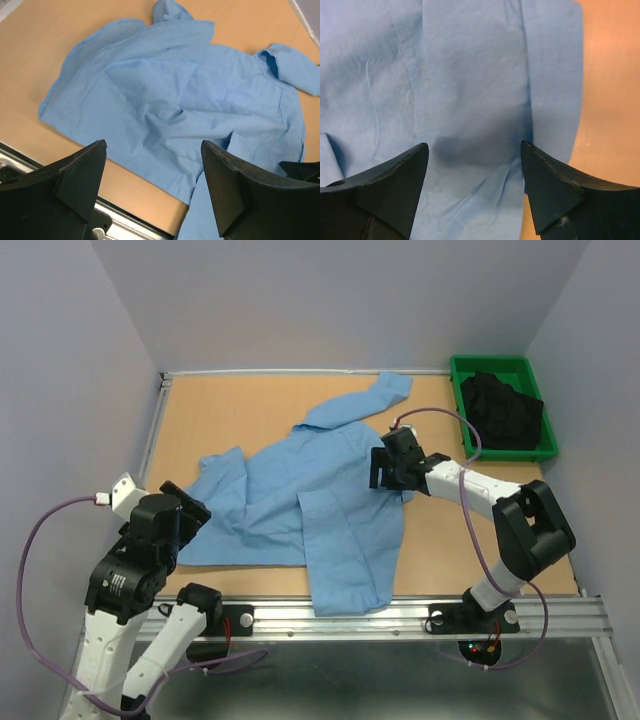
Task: Fold and stack the long sleeve shirts
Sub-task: Flatten the shirt out
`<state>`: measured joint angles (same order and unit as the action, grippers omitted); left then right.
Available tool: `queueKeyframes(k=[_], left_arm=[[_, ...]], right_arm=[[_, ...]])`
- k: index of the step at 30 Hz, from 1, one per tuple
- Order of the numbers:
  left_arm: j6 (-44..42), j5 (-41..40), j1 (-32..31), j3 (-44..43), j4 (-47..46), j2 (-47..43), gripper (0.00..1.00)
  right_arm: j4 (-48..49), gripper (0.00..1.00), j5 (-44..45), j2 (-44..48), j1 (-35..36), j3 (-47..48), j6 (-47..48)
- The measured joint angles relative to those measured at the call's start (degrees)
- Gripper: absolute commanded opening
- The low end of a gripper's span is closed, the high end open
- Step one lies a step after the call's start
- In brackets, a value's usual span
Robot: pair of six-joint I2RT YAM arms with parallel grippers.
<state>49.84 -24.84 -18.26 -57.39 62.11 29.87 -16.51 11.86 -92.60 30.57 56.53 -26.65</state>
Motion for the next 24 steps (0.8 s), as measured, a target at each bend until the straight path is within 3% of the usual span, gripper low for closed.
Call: queueKeyframes(k=[5,16,24], left_arm=[[-4.6,2.6,0.0,-0.3,-7.5,6.2,0.88],[-14.0,5.8,0.0,1.3,-32.3,35.2,0.88],[-18.8,5.8,2.2,0.0,-41.0,48.6,0.88]], right_arm=[[-0.9,0.69,-0.3,0.0,-1.4,3.6,0.1],[-0.1,0.65,-4.1,-7.4,-3.0,7.6,0.9],[1.6,0.65,-4.6,-4.5,-4.7,-1.1,-2.0]])
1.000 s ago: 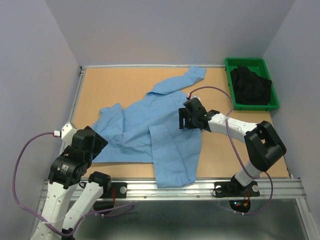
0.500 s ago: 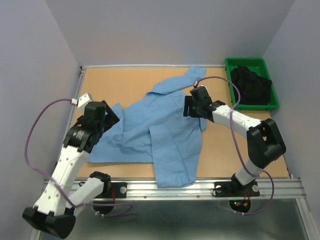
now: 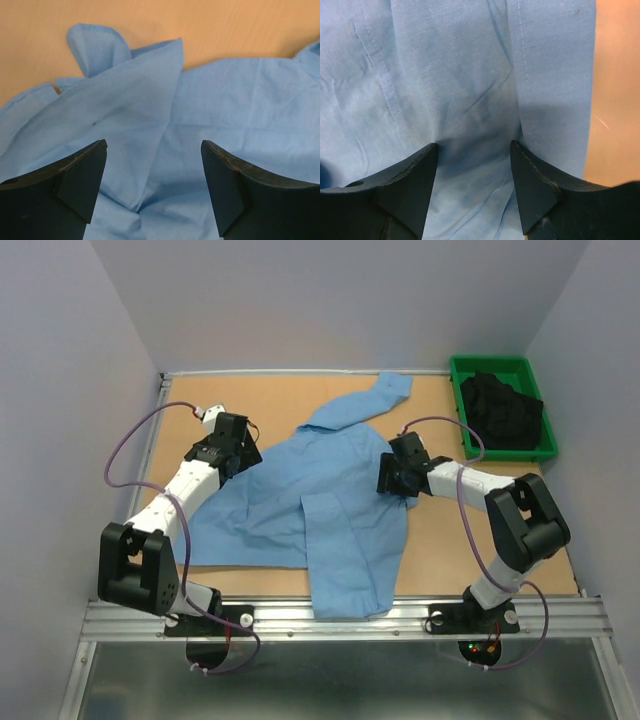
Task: Fold and stack the long sleeve shirts
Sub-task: Flatten the shirt out
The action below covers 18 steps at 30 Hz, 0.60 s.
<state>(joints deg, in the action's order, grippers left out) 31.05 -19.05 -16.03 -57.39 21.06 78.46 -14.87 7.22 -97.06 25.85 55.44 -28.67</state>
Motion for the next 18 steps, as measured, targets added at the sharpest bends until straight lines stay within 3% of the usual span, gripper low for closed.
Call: queueKeyframes(k=[8,18], left_arm=[[-3.5,-0.1,1.9,-7.0,-3.0,9.1,0.88],[-7.5,3.5,2.0,-14.6,-3.7,19.6,0.89]], right_arm=[[1.1,0.66,2.0,9.0,-2.4,-10.1,-4.3],[-0.6,0.66,2.5,12.9,-3.0,-13.2,-4.9]])
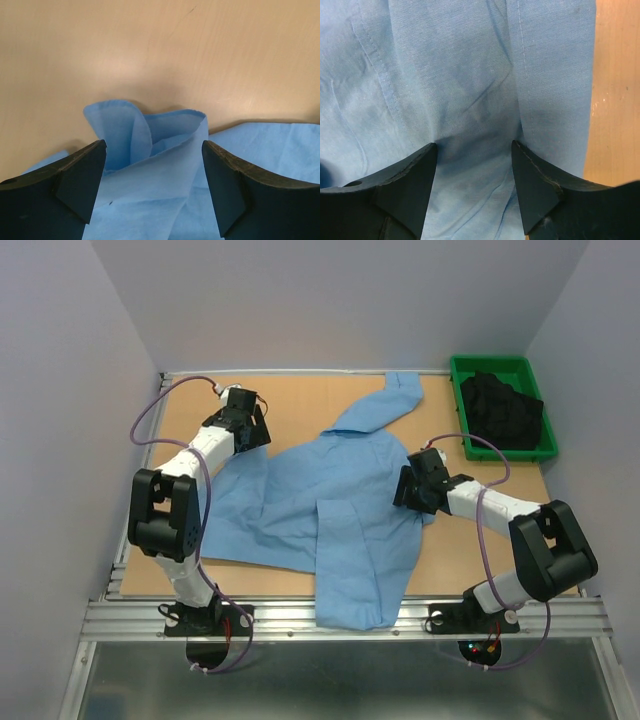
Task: Fold and stack the long sleeve shirts
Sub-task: Flatten the shirt out
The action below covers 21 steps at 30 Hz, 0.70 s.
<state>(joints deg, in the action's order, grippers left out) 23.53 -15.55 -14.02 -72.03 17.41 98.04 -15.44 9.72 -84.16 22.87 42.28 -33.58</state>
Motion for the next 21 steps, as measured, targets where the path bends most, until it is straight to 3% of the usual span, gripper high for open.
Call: queueKeyframes(k=[14,17,20,21], left_arm=[[-7.1,7.4,-0.5,-9.5,1.6,10.2,0.86],[-7.6,7.3,-1.1,-9.5,3.1,12.2,0.8],[-7.7,6.6,-1.6,-9.5,3.8,13.8,0.65],[-8.0,6.1,-1.8,-9.5,3.9,14.4,0.52]], right_arm=[[-0.7,0.67,-0.3,0.1,0.0,0.0,1.3],[-0.7,0.67,-0.4,0.1,0.0,0.0,1.5],[-0.7,0.67,-0.5,0.1,0.0,0.0,1.8],[-0.7,0.67,-0.5,0.1,0.0,0.0,1.9]])
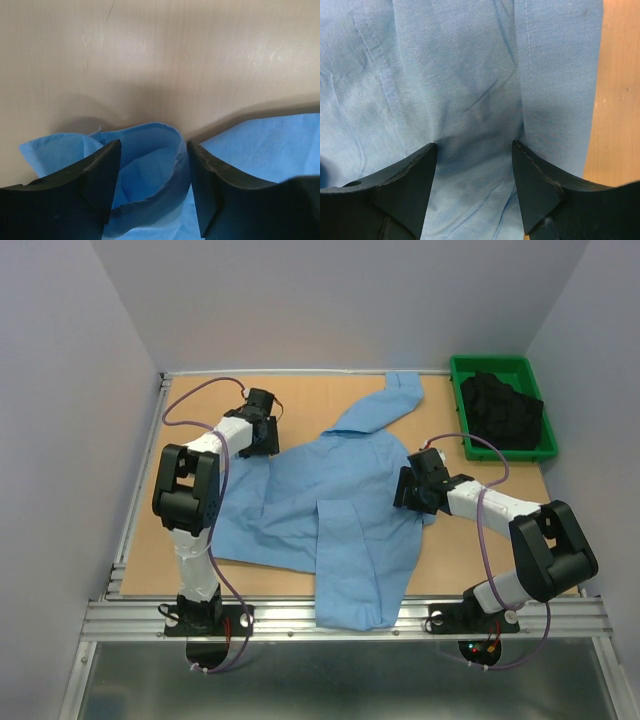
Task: Fold and stack the long sleeve shirts
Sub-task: Flatten the shirt out
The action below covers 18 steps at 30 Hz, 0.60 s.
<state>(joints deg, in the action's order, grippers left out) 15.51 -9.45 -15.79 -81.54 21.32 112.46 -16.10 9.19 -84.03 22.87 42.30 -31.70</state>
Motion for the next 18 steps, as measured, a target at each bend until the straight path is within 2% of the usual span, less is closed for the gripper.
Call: queueKeyframes(k=[2,3,4,5,9,12,18], left_arm=[[0.0,-0.6,-0.3,0.0,0.2,0.5,0.32],[0.0,-1.1,-0.3,0.0,0.2,0.6,0.13],[-0.4,-1.4,-0.3,0.0,0.3,0.6,0.03],[-0.2,-1.9,-0.3,0.0,0.3,0.6,0.0],[-0.2,-5.3,0.0,0.7,0.0,-0.2,0.0],[0.7,-7.5,1.9,3.3,-0.1,-4.7,0.0],[5.2,-10.2,11.5,12.8,-1.6,-22.0,0.02]], right_arm=[[0.0,0.67,0.0,0.0,0.0,0.0,0.0],[0.0,0.67,0.0,0.0,0.0,0.0,0.0],[0.0,0.67,0.0,0.0,0.0,0.0,0.0],[0.0,0.67,0.0,0.0,0.0,0.0,0.0],[0.0,0.67,0.1,0.0,0.0,0.0,0.0],[0.0,0.67,0.2,0.0,0.0,0.0,-0.1],[-0.1,0.67,0.8,0.0,0.0,0.0,-1.4]])
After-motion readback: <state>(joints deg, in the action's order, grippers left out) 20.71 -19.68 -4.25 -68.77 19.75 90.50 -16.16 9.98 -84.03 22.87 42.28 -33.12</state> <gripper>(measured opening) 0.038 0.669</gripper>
